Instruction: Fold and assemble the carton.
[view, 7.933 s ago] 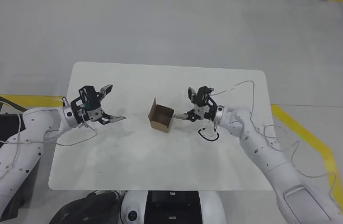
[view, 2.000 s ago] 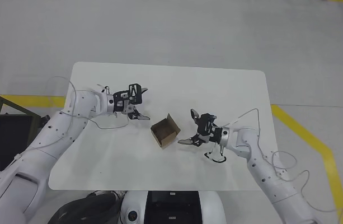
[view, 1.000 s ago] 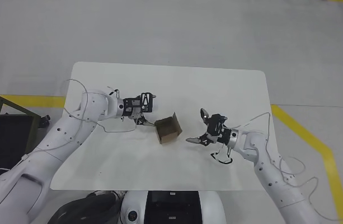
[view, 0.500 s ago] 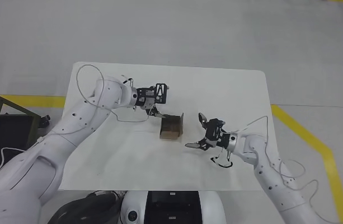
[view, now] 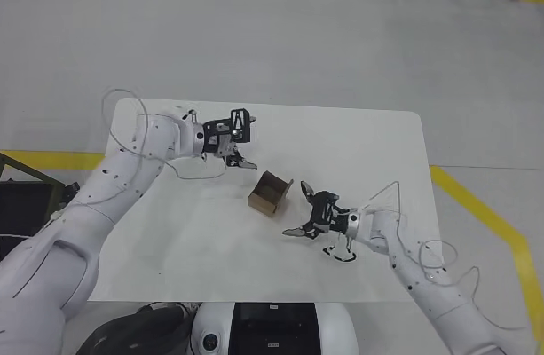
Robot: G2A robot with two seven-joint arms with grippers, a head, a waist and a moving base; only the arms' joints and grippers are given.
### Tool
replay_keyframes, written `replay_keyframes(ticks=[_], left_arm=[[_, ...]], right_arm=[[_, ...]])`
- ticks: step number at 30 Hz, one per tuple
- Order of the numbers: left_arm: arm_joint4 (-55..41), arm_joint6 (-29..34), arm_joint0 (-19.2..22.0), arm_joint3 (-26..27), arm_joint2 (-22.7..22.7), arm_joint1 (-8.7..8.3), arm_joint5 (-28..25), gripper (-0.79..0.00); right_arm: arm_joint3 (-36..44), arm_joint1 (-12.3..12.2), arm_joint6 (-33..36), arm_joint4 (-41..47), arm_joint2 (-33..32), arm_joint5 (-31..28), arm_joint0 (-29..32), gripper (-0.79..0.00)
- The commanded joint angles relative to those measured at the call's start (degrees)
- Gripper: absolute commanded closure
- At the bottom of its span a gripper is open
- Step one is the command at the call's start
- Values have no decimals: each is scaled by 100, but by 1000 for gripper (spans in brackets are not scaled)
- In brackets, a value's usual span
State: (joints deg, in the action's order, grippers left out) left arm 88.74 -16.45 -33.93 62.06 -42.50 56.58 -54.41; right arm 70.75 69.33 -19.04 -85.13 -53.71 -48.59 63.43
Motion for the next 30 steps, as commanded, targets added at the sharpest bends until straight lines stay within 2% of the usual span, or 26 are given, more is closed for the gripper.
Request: replay_keyframes(ticks=[1, 7, 13, 22, 30], left_arm=[[-27, -53, -285, 294, -339, -174, -49, -785], [-242, 95, -1187, 1209, -1332, -595, -75, -785], [-542, 374, -1930, 1866, -2108, -844, -94, -785], [-753, 650, -2550, 2421, -2651, -986, -77, -785], [-918, 763, -2622, 2355, -2733, -989, -124, -785]], right_arm=[[-172, 66, -238, -12, 179, 167, -99, -785], [-570, 241, -612, -54, 572, 702, -279, -785], [-1012, 386, -856, 23, 806, 972, -478, -785], [-1605, 598, -1089, 188, 1071, 1335, -682, -785], [-1992, 803, -1197, 244, 1355, 1410, -867, -785]])
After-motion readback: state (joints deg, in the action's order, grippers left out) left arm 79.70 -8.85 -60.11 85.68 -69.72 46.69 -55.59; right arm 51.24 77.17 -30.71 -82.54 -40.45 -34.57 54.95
